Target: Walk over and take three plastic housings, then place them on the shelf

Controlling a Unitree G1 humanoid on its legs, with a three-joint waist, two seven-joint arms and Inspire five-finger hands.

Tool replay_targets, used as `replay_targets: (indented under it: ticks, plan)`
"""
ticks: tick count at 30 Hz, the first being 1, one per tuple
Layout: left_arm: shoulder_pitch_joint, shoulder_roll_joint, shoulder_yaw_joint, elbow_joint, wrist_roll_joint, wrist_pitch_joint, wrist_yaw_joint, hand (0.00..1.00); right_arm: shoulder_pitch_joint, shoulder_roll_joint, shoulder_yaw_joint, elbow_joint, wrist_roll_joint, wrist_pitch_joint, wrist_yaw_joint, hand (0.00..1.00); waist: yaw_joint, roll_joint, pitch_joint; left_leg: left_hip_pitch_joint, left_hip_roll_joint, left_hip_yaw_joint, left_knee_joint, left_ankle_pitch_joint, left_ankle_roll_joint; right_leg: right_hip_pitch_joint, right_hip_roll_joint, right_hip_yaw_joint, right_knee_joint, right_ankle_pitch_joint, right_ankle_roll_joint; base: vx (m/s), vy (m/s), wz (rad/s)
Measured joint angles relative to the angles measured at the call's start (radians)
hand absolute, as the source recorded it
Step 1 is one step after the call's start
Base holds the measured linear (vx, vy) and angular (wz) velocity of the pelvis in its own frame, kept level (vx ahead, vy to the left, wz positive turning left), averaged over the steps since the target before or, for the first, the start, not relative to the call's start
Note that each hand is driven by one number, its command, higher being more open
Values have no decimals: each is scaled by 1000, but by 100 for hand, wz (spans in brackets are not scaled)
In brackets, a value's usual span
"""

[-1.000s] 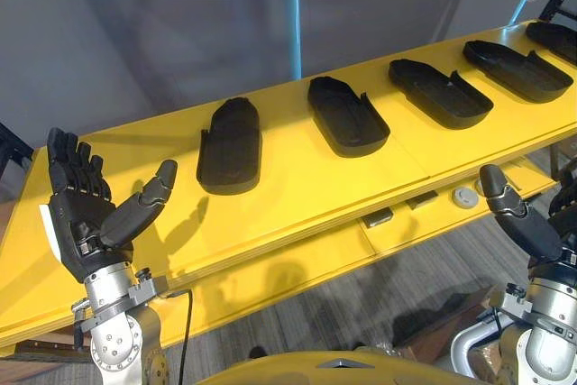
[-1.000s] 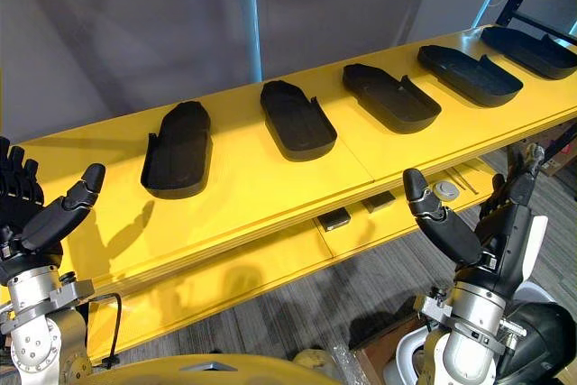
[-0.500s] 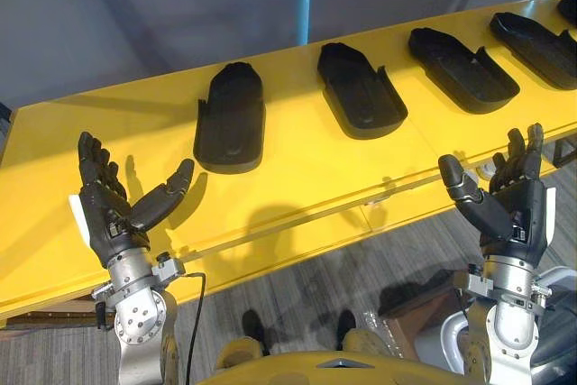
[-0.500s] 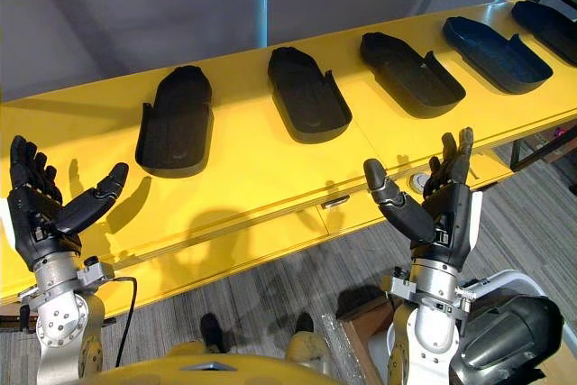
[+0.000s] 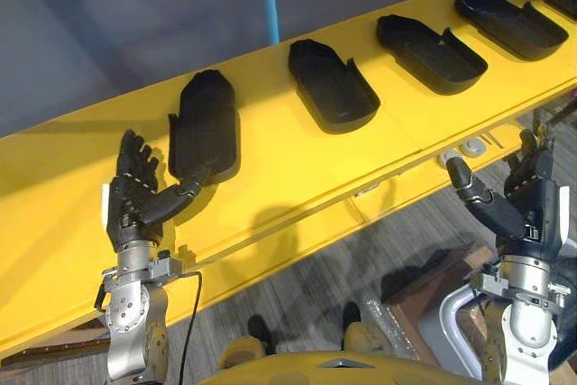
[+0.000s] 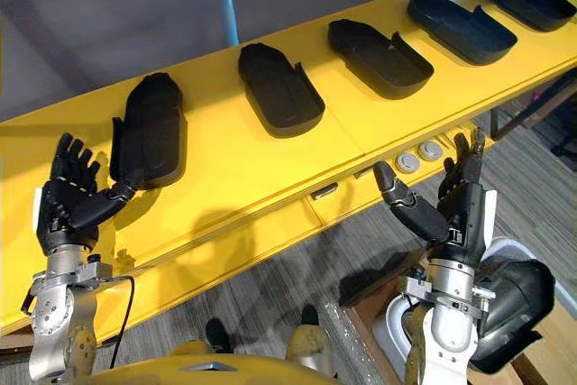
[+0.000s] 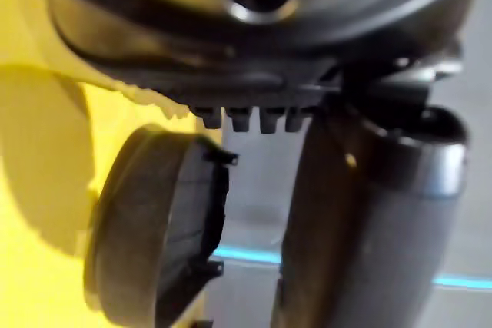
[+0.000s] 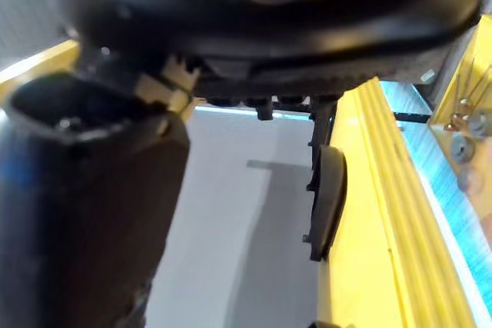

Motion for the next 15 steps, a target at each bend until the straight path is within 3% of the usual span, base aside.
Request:
replay_targets:
  ticks: [3, 15]
  plan:
    - [-1, 19, 0, 12, -30, 5, -5, 100, 3, 0, -6, 1, 0, 0, 12, 100, -14, 0, 0, -1, 5, 13, 20, -17, -3, -1, 2, 13, -1, 0, 0, 34, 4, -14]
    - [-32, 20, -7, 77, -27, 15, 72, 100, 11, 0, -6, 1, -4, 0, 37, 100, -14, 4, 9, -25, 12, 28, 59, -44, -1, -18, 1, 34, -2, 4, 4, 2, 3, -3]
